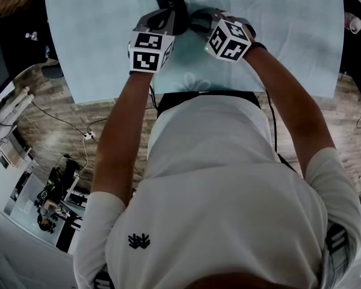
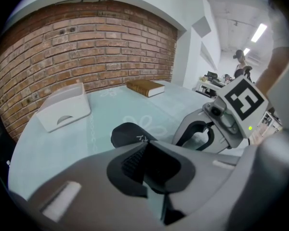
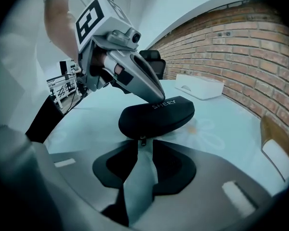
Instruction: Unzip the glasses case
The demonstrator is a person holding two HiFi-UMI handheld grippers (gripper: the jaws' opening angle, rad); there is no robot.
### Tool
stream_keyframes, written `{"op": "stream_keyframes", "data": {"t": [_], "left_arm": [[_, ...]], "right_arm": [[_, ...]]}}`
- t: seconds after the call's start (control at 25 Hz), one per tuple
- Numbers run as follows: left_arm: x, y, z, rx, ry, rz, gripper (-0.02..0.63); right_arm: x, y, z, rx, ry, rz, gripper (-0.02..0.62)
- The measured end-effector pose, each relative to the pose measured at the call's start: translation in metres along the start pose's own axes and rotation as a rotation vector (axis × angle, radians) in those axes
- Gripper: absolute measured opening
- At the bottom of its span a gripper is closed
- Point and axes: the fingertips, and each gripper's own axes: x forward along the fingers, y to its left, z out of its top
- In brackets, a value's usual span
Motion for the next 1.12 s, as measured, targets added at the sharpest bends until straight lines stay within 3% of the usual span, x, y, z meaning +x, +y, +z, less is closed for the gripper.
{"op": "stream_keyframes", "data": {"t": [0.24,0.4,0.52,1.12], "left_arm": [[0.0,0.001,0.0,-0.019,-0.019,-0.022,0.057],[0.0,-0.001,0.001,-0.029,-0.027,-0.032,0.057],[-0.001,-0.003,0.002,-0.034,-0.029,-0.033,0.057],[0.0,-0.004,0.003,0.009,-0.02,-0.02,0.057]], "right_arm": [[0.005,0.004,-0.001,-0.062,0.022,0.117,0.073],[0.004,0.005,0.0,-0.064,0.036,0.149,0.06],[0.003,0.004,0.001,-0.066,0.037,0.131,0.032],[-0.006,-0.002,0.0,-0.012,0.022,-0.038,0.025]]}}
